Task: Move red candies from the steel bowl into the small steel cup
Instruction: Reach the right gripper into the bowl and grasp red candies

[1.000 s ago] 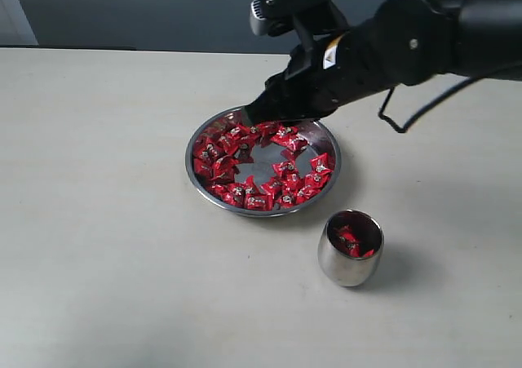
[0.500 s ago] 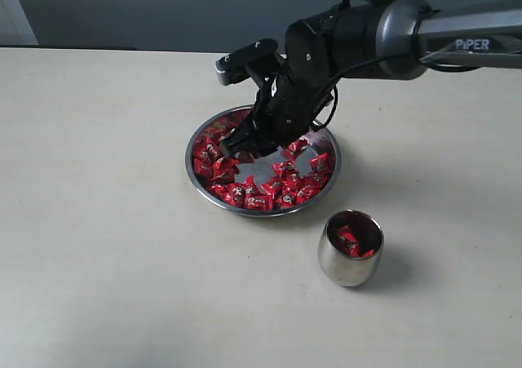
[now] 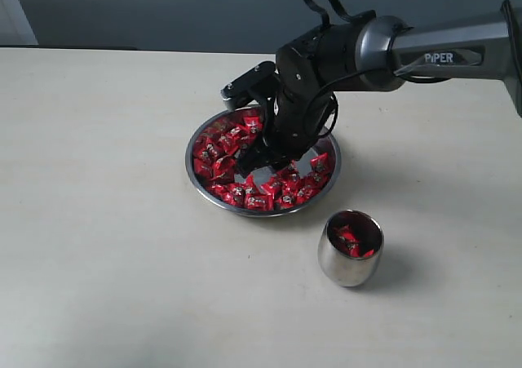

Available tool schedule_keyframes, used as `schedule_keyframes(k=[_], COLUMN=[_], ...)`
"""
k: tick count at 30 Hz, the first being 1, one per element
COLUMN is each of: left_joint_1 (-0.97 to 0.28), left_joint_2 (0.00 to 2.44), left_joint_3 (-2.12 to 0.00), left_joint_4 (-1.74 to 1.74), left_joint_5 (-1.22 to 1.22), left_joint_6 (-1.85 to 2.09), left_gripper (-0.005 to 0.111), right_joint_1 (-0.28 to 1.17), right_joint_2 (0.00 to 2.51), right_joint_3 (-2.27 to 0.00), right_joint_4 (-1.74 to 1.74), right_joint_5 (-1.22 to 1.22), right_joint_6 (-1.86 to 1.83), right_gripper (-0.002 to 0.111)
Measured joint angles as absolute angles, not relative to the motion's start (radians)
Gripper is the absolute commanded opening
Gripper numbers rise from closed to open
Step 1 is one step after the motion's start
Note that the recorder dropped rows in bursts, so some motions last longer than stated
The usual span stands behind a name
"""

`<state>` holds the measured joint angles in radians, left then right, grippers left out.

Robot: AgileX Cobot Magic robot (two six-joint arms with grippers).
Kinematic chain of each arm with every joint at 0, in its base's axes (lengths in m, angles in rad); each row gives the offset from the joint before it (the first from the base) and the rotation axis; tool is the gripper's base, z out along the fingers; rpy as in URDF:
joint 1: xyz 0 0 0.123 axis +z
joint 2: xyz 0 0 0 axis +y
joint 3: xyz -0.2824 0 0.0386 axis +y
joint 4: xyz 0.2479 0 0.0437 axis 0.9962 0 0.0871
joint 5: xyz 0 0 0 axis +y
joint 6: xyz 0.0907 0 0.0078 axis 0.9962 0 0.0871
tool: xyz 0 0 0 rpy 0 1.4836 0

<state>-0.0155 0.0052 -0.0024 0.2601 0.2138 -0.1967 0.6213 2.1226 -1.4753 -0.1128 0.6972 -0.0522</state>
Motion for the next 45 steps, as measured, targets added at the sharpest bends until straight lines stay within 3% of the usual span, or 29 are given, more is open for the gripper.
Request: schedule_keyframes(k=[32,45], left_joint_1=[-0.015,-0.015], left_joint_2=[0.005,0.005], left_joint_3=[-0.002,-0.002], left_joint_4=[0.26,0.26], left_joint_5=[0.214,0.214], left_joint_6=[-0.197,-0.197], left_gripper=[0.0,0.0], right_joint_1=[0.603,0.573], right_joint_2=[2.123,2.127], right_joint_3=[-1.475,-1.475], right_joint_4=[-0.142,0.017], right_joint_5=[0.669,0.665], right_joint_6=[-0.016,0.0], right_gripper=[0.036,0.036])
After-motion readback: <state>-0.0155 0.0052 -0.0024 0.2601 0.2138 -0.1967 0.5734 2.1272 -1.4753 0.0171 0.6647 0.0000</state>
